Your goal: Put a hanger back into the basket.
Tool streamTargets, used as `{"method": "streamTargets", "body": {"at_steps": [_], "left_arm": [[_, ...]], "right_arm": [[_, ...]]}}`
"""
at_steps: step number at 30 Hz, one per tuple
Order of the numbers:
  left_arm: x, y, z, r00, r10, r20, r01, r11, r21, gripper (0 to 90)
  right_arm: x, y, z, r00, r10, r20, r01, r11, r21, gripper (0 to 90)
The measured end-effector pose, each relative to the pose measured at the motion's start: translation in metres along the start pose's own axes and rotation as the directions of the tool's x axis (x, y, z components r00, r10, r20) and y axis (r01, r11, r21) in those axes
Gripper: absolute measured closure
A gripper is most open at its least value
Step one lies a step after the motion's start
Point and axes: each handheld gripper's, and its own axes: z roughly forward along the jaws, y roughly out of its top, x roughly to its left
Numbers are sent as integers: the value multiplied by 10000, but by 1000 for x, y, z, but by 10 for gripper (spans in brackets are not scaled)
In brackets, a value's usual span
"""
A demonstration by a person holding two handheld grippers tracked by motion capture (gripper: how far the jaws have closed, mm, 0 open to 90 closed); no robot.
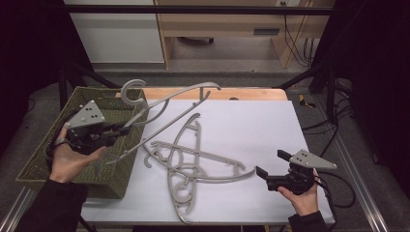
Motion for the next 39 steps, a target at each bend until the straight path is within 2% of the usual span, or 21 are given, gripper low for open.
{"method": "streamTargets", "body": {"at_steps": [4, 7, 11, 16, 17, 18, 19, 26, 29, 32, 33, 39], "left_arm": [[19, -4, -8, 9992, -170, -350, 174, 9998, 103, 799], [32, -10, -13, 9983, -154, -571, 168, 9995, 249, 799], [50, -24, -18, 9966, -241, -787, 270, 9990, 363, 799], [63, -37, -22, 9942, -497, -950, 542, 9975, 449, 800], [69, -43, -24, 9930, -509, -1065, 575, 9966, 595, 800], [69, -43, -24, 9930, -509, -1065, 575, 9966, 595, 800], [74, -46, -26, 9929, -390, -1127, 481, 9957, 795, 800], [93, -68, -32, 9815, -958, -1661, 1085, 9917, 696, 800], [103, -79, -36, 9744, -1099, -1959, 1298, 9873, 917, 801], [107, -83, -38, 9709, -1222, -2058, 1446, 9847, 976, 800], [108, -85, -38, 9670, -1320, -2179, 1548, 9837, 915, 800], [119, -99, -43, 9567, -1499, -2495, 1814, 9774, 1083, 800]], "right_arm": [[0, 0, -1, 10000, 6, 39, -6, 10000, -3, 31], [0, 0, 0, 10000, -22, 23, 22, 10000, 77, 31], [0, 0, 1, 10000, -38, 88, 37, 9999, 123, 31], [0, 0, 2, 9999, -42, 104, 41, 9999, 146, 31], [0, -1, 2, 9999, -46, 106, 44, 9998, 175, 31], [0, -1, 2, 9999, -46, 106, 44, 9998, 175, 31], [0, -1, 3, 9999, -62, 115, 60, 9998, 195, 31], [0, -1, 3, 10000, -64, 75, 62, 9997, 249, 31], [0, -1, 4, 9999, -84, 109, 81, 9996, 285, 31], [0, -1, 5, 9999, -84, 100, 82, 9995, 296, 31], [0, -1, 5, 9999, -90, 104, 87, 9995, 298, 31], [0, -1, 5, 9999, -111, 52, 109, 9995, 308, 30]]}}
